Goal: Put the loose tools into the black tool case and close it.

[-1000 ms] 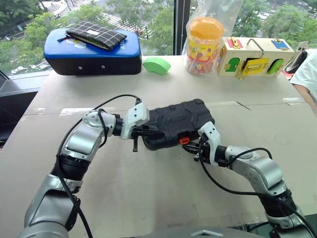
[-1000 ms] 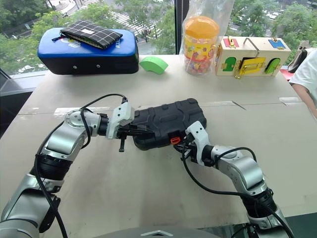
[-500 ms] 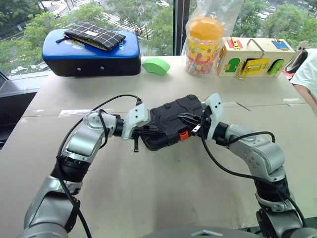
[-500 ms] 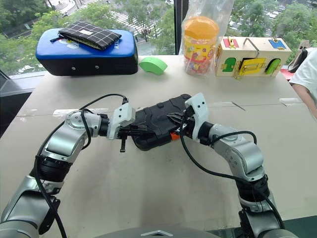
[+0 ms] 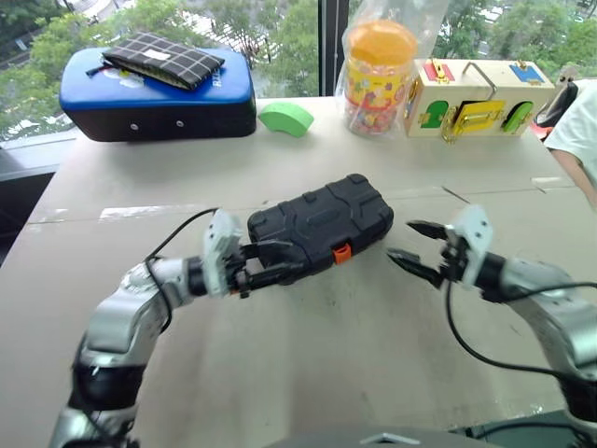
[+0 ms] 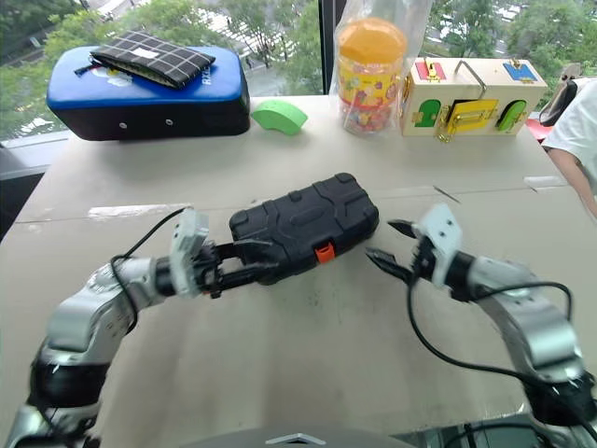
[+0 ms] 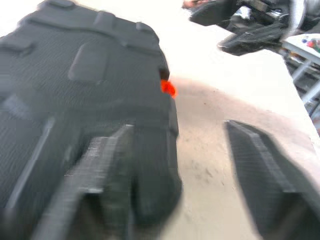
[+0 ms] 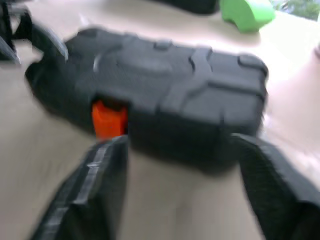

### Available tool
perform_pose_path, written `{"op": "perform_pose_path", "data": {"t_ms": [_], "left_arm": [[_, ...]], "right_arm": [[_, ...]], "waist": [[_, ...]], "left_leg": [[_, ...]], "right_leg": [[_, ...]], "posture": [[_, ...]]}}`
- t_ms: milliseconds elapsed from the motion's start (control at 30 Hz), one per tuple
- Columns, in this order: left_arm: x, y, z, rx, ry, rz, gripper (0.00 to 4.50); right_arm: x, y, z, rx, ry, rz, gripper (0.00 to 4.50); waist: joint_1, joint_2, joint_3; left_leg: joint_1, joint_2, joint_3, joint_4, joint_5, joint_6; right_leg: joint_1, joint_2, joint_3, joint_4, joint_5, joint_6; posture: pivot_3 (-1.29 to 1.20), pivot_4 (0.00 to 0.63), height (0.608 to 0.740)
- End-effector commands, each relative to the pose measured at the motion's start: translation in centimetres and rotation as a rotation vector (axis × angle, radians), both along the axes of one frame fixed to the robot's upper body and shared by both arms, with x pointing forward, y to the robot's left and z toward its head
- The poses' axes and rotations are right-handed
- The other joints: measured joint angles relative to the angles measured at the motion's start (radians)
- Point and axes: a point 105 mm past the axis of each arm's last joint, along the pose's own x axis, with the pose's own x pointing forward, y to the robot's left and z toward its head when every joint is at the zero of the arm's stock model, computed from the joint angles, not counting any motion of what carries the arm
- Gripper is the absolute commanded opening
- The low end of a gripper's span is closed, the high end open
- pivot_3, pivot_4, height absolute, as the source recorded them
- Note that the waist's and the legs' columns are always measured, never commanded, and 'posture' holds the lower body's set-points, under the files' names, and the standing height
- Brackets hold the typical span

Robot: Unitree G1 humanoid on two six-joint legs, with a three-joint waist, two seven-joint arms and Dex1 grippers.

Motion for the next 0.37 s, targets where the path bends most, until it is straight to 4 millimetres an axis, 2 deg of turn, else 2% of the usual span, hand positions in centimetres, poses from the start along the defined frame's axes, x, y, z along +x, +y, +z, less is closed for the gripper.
{"op": "perform_pose_path", "data": {"t_ms": [33,200,367], "left_arm": [[-2.2,2.1,0.4,0.050,0.015,0.060,4.49],[-5.1,4.8,-1.0,0.131,0.076,0.144,4.49],[-5.5,5.2,-1.4,0.124,0.096,0.165,4.49]], "right_arm": [[-2.4,-2.4,1.8,-0.020,-0.062,0.024,4.50],[-5.6,-5.8,1.5,-0.079,-0.057,-0.036,4.50],[-7.1,-7.2,0.9,-0.096,-0.054,-0.089,4.50]], "waist": [[0.001,0.000,0.000],[0.005,0.003,0.002],[0.012,0.002,0.003]], "left_leg": [[0.001,0.000,0.000,-0.001,0.000,-0.001],[0.000,0.000,0.000,0.000,-0.003,-0.005],[-0.001,0.000,0.000,0.001,-0.003,-0.005]], "right_leg": [[0.001,0.000,0.000,-0.001,0.000,0.000],[0.000,0.000,0.001,-0.002,-0.003,-0.003],[0.000,-0.002,0.002,-0.003,-0.005,0.000]], "posture": [[0.00,0.150,0.740],[0.00,0.150,0.740],[0.00,0.150,0.740]]}}
